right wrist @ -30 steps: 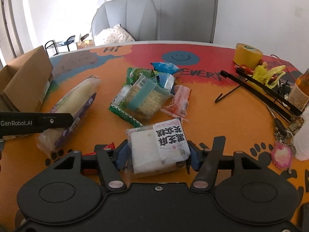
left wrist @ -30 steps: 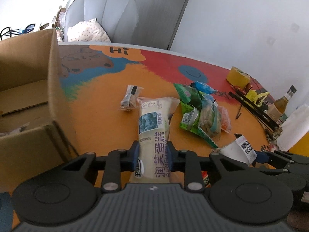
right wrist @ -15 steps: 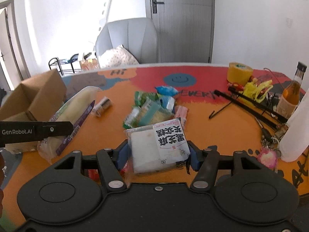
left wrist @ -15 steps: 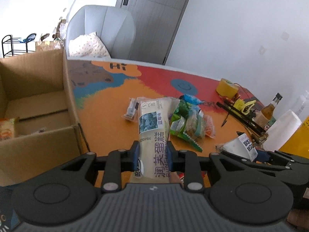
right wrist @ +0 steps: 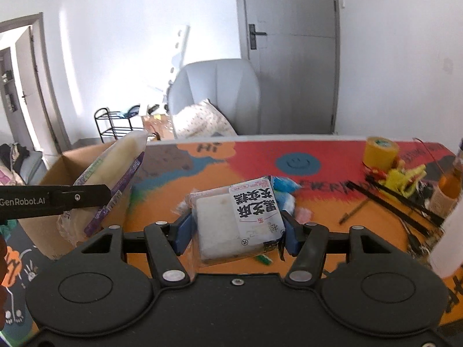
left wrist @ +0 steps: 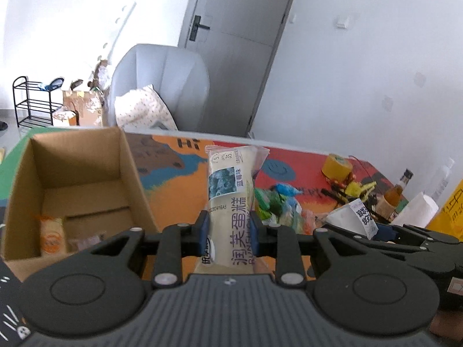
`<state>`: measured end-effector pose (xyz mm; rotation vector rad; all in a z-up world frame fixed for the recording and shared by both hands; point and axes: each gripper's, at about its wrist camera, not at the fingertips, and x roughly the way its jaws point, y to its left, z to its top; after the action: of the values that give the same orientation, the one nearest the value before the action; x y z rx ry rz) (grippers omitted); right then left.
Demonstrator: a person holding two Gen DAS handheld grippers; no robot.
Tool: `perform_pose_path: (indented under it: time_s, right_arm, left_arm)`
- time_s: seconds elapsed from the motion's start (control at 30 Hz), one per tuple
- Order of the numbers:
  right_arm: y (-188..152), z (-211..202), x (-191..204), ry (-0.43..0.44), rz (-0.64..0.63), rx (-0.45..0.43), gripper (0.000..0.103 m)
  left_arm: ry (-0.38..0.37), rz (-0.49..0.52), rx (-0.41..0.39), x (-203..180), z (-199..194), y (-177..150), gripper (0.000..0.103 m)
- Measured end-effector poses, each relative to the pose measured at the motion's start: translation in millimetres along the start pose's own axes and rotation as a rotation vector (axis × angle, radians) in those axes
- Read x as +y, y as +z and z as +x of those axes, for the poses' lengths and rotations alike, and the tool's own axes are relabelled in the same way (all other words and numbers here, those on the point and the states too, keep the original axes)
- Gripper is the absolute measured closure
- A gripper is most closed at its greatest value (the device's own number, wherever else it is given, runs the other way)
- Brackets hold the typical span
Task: Organize snacks
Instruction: 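Carry both packs over the cardboard box and open both tools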
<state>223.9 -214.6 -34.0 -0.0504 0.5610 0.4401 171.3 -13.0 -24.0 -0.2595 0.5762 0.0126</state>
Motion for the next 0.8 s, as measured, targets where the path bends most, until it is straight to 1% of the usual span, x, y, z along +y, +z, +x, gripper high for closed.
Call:
perform_pose_path:
  time_s: [0.17,0.33,0.47,0.67,0.8]
  right_arm:
    - [13,6,16,0.039,-0.021,-0.025,0.045]
    - [26,16,38,0.093,-0.042,-0.043,0.045]
    - [38,27,57,0.138,-0.051,-0.046,0.045]
    - [53,45,87,0.175,-0.076,-0.048,0.045]
    - [59,58,105,0.195,-0.102,-0.038,0.045]
  left_arm:
    - [0.033,-0.013,-0.030,11,-9,10,0.076]
    - [0.074,-0.022,-0.057,30,-17,18,0.076]
    - [0.108,-0.048,-0.077,50,-22,27,0.076]
    - [0.161,-0.085,-0.079,88,-24,38,0.076]
    - [0.183,-0.113,-0.073,112,-21,42,0.076]
